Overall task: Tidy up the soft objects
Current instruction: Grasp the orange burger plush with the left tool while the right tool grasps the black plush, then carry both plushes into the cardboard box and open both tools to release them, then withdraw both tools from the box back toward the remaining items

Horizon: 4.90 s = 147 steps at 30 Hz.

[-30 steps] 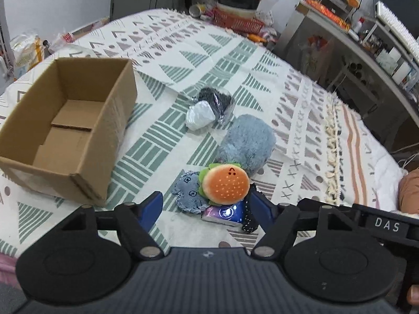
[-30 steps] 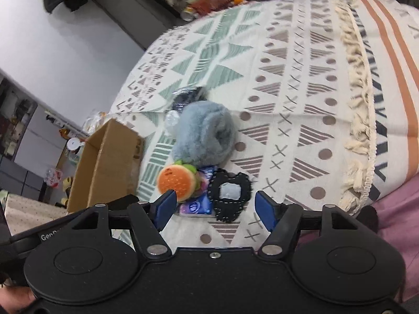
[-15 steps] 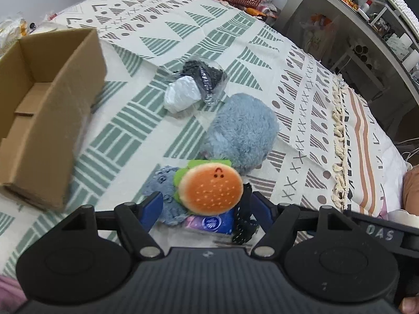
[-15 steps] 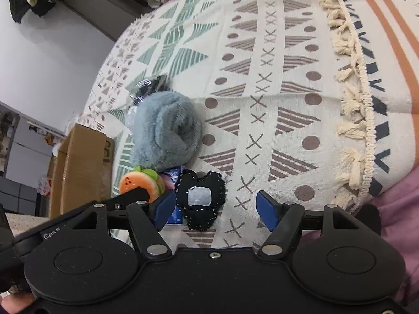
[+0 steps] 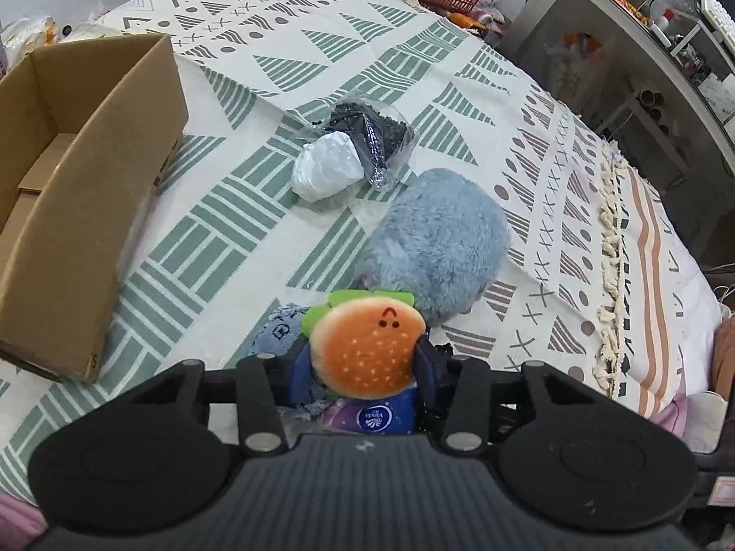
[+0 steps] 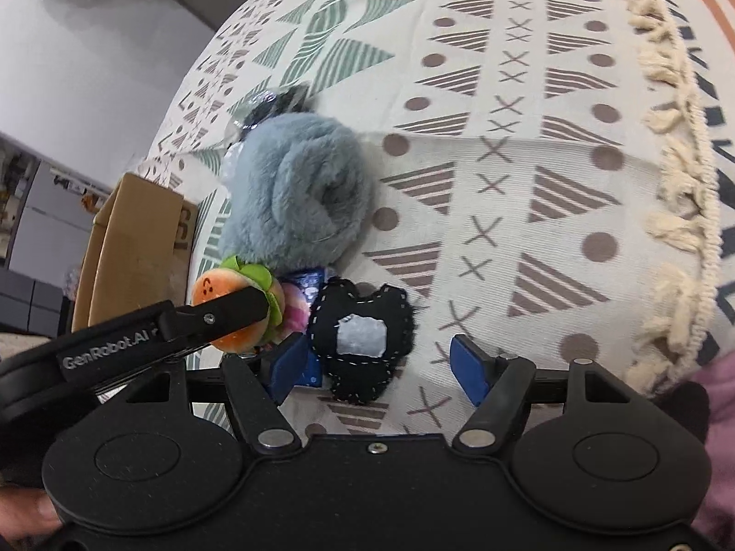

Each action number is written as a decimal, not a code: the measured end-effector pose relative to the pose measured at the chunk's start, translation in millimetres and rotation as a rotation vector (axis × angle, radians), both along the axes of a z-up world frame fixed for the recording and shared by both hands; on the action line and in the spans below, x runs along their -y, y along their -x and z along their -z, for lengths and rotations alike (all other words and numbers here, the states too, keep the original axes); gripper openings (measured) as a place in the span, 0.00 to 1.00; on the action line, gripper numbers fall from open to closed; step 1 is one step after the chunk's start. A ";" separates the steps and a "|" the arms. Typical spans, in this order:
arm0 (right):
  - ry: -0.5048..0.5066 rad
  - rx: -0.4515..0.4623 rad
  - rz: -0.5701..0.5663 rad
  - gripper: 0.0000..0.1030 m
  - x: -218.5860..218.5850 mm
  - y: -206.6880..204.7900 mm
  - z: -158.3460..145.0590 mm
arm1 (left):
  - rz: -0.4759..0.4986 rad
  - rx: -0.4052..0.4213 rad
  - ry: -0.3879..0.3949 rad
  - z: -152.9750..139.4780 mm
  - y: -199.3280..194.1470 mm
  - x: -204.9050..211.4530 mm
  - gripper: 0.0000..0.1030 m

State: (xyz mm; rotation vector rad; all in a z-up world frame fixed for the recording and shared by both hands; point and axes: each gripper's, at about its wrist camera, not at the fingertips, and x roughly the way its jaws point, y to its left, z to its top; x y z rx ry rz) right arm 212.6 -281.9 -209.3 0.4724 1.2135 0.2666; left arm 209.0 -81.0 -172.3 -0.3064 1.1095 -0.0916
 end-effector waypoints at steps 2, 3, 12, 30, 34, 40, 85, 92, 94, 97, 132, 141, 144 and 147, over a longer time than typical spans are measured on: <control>0.016 0.002 -0.011 0.70 -4.6 -1.7 1.8 | -0.010 0.004 -0.001 -3.1 1.2 -3.3 0.43; 0.029 0.003 -0.012 0.70 -7.3 -3.6 3.1 | -0.014 0.008 -0.001 -4.6 1.6 -4.7 0.42; 0.121 0.051 -0.044 0.58 -30.1 -8.8 7.6 | -0.044 0.047 -0.015 -29.7 13.0 -22.6 0.42; 0.113 0.142 -0.005 0.34 -18.9 18.6 -35.6 | -0.096 0.100 -0.023 -75.9 53.7 -65.2 0.42; 0.130 0.178 -0.005 0.34 -22.5 24.3 -52.2 | -0.109 0.116 -0.016 -84.4 58.9 -73.6 0.42; 0.149 0.234 0.008 0.34 -28.8 28.9 -78.1 | -0.124 0.145 -0.007 -95.7 63.5 -85.7 0.42; 0.117 0.369 -0.151 0.35 -192.4 -3.6 -138.7 | -0.338 0.097 0.005 -65.8 29.1 -226.4 0.46; 0.082 0.341 -0.208 0.36 -223.9 -11.1 -131.4 | -0.366 0.045 0.006 -59.8 28.0 -235.7 0.57; 0.076 0.334 -0.215 0.36 -230.0 -11.9 -128.3 | -0.371 0.043 0.001 -61.9 30.0 -237.0 0.58; 0.059 0.311 -0.220 0.38 -237.3 -15.5 -123.0 | -0.370 0.047 0.004 -66.1 32.2 -239.6 0.59; 0.145 0.366 -0.137 1.00 -123.8 35.7 -156.8 | -0.272 0.194 -0.034 -125.0 74.5 -164.8 0.81; 0.169 0.379 -0.143 1.00 -93.6 48.2 -160.2 | -0.200 0.199 -0.093 -137.3 79.3 -131.6 0.81; 0.171 0.382 -0.131 1.00 -82.9 50.8 -160.8 | -0.188 0.192 -0.100 -135.9 80.3 -122.2 0.81; 0.166 0.379 -0.121 1.00 -72.0 50.9 -160.0 | -0.176 0.184 -0.105 -134.5 80.8 -114.1 0.81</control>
